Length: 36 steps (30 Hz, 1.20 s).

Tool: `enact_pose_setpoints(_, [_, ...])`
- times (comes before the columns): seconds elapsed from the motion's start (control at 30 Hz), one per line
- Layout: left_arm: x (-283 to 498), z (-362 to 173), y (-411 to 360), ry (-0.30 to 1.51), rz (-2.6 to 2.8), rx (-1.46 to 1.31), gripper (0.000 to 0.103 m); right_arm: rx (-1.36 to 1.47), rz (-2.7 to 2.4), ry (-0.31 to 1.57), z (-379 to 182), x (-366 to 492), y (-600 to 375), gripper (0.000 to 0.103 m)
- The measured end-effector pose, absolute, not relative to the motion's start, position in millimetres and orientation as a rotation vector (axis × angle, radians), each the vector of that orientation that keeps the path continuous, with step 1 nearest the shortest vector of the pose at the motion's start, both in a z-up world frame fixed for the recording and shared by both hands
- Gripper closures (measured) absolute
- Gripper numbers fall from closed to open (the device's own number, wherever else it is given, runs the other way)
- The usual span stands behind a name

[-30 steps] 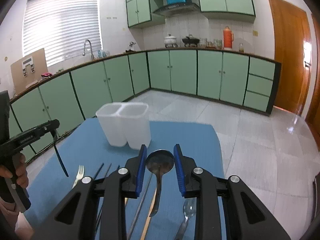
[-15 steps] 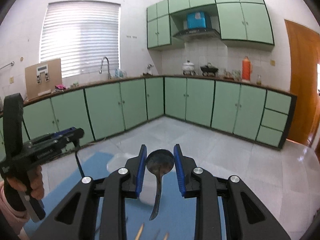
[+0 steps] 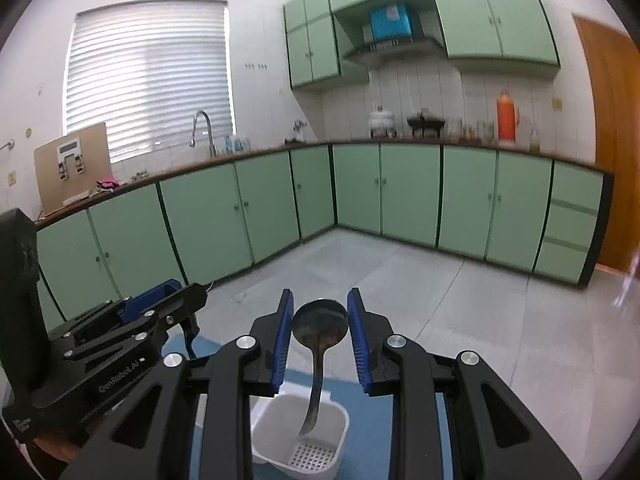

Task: Organize utensils
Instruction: 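Carry both spoons to the white caddy and drop them in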

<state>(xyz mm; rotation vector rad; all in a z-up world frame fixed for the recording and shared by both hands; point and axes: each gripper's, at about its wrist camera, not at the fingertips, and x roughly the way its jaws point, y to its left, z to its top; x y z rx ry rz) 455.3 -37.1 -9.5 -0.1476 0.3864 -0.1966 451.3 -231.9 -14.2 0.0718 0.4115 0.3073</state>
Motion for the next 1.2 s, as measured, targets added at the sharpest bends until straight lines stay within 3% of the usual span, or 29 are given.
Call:
enact_pose_setpoints(0.63, [467,-83,-16,0.518,-0.16,-0.108,0.069,0.141,0.313,0.554,-93,457,-232,0.075])
enact_pose_setpoints(0.7, [465,-86,-14,0.527,-0.16,-0.112,0.065,0.15,0.311,0.555,-96,453,-234,0.074])
enact_pose_setpoints(0.97, [435,-79,2,0.525,-0.157,-0.16,0.036,0.171,0.295,0.52,-93,424,-245,0.047])
enact_pose_setpoints(1.2, [384,-82,19,0.559,-0.109,-0.158,0.016,0.172,0.263,0.511,-92,377,-256,0.035])
